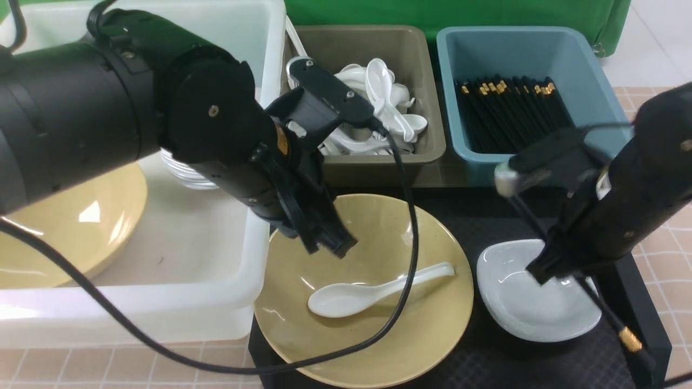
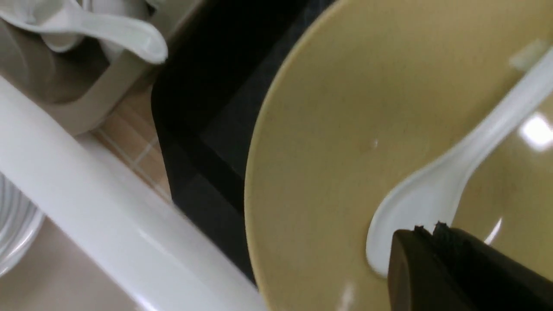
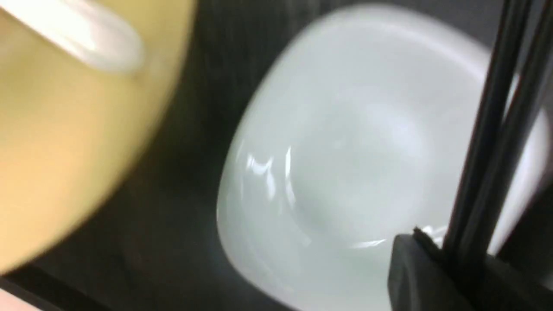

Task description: On brown table put chopsticks spoon bowls plates into blue grey white boxes.

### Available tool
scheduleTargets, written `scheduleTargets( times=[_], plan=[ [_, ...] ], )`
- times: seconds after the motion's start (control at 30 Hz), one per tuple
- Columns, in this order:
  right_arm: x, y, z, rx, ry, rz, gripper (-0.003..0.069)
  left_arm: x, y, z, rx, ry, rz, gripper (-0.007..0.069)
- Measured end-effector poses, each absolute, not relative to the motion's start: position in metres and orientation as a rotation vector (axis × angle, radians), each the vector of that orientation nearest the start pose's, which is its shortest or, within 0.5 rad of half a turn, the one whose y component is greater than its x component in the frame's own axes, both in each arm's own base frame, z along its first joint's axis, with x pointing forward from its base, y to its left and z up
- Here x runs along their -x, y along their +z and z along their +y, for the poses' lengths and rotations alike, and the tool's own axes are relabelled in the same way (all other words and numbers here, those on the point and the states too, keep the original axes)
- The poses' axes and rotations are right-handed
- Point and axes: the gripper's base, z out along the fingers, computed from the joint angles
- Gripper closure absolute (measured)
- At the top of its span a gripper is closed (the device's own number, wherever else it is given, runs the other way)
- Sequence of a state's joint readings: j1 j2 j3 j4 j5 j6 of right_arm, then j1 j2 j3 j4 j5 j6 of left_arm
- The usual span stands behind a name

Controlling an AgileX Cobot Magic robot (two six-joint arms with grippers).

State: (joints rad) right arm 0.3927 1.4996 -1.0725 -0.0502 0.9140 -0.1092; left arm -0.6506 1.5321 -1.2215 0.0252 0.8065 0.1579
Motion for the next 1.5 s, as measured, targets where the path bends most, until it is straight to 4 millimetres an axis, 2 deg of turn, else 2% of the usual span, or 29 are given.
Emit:
scheduleTargets(
  times=[0.07, 0.13, 0.23, 0.27, 0.3, 0.37, 0.43, 0.5, 0.6, 0.63, 0.67, 0.7, 0.77, 0.83, 0.87, 1.0, 1.07, 1.1, 1.13, 1.2, 1.23, 1.37, 1.4, 1.5],
  plan=[
    [-0.273, 0.275, 0.108, 0.722, -0.001, 2.654, 0.0577, -0.265, 0.293, -0.200, -1.014, -0.163, 2.374, 0.0623],
    [-0.289, 0.301, 0.110, 0.692, -0.014, 2.536, 0.0577, -0.282, 0.292, -0.212, -0.984, -0.179, 2.351, 0.0623],
    [-0.318, 0.323, 0.106, 0.618, -0.021, 2.451, 0.0577, -0.308, 0.300, -0.223, -0.932, -0.202, 2.339, 0.0623],
    [-0.320, 0.325, 0.106, 0.612, -0.021, 2.446, 0.0577, -0.311, 0.304, -0.224, -0.925, -0.204, 2.329, 0.0623],
    [-0.337, 0.333, 0.103, 0.579, -0.031, 2.421, 0.0577, -0.327, 0.308, -0.227, -0.897, -0.215, 2.331, 0.0623],
    [-0.356, 0.338, 0.096, 0.534, -0.044, 2.409, 0.0577, -0.340, 0.314, -0.225, -0.871, -0.224, 2.327, 0.0623],
    [-0.388, 0.341, 0.087, 0.476, -0.063, 2.409, 0.0577, -0.359, 0.327, -0.222, -0.837, -0.248, 2.313, 0.0623],
    [-0.411, 0.340, 0.081, 0.438, -0.072, 2.418, 0.0577, -0.369, 0.330, -0.218, -0.820, -0.270, 2.315, 0.0623],
    [-0.468, 0.330, 0.070, 0.338, -0.047, 2.423, 0.0577, -0.378, 0.337, -0.212, -0.818, -0.327, 2.326, 0.0623],
    [-0.467, 0.330, 0.070, 0.337, -0.047, 2.427, 0.0577, -0.378, 0.337, -0.212, -0.819, -0.327, 2.328, 0.0623],
    [-0.491, 0.321, 0.064, 0.287, -0.024, 2.427, 0.0577, -0.378, 0.336, -0.211, -0.843, -0.337, 2.340, 0.0623],
    [-0.493, 0.320, 0.064, 0.286, -0.021, 2.426, 0.0577, -0.378, 0.336, -0.211, -0.847, -0.337, 2.345, 0.0623],
    [-0.518, 0.304, 0.057, 0.228, -0.006, 2.419, 0.0577, -0.375, 0.334, -0.210, -0.893, -0.332, 2.368, 0.0623],
    [-0.528, 0.294, 0.055, 0.211, -0.003, 2.420, 0.0577, -0.374, 0.333, -0.210, -0.911, -0.329, 2.375, 0.0623],
    [-0.535, 0.282, 0.051, 0.147, 0.016, 2.435, 0.0577, -0.373, 0.332, -0.209, -0.922, -0.329, 2.383, 0.0623],
    [-0.540, 0.265, 0.046, 0.110, 0.021, 2.478, 0.0556, -0.372, 0.331, -0.209, -0.935, -0.328, 2.397, 0.0623],
    [-0.539, 0.261, 0.044, 0.107, 0.018, 2.508, 0.0505, -0.372, 0.331, -0.209, -0.939, -0.327, 2.398, 0.0623],
    [-0.538, 0.260, 0.043, 0.106, 0.016, 2.528, 0.0444, -0.372, 0.331, -0.209, -0.942, -0.326, 2.397, 0.0623],
    [-0.537, 0.261, 0.043, 0.106, 0.016, 2.529, 0.0434, -0.372, 0.331, -0.209, -0.942, -0.326, 2.397, 0.0623],
    [-0.531, 0.265, 0.043, 0.119, 0.014, 2.582, 0.0300, -0.370, 0.331, -0.208, -0.956, -0.324, 2.402, 0.0623],
    [-0.529, 0.266, 0.044, 0.132, 0.023, 2.592, 0.0261, -0.370, 0.332, -0.208, -0.959, -0.323, 2.405, 0.0623],
    [-0.511, 0.299, 0.049, 0.222, 0.107, 2.571, 0.0132, -0.354, 0.341, -0.198, -0.978, -0.289, 2.411, 0.0623],
    [-0.508, 0.304, 0.050, 0.230, 0.113, 2.566, 0.0130, -0.353, 0.342, -0.197, -0.978, -0.287, 2.412, 0.0623],
    [-0.473, 0.345, 0.065, 0.415, 0.158, 2.513, 0.0107, -0.325, 0.351, -0.173, -0.957, -0.266, 2.422, 0.0623]
  ],
)
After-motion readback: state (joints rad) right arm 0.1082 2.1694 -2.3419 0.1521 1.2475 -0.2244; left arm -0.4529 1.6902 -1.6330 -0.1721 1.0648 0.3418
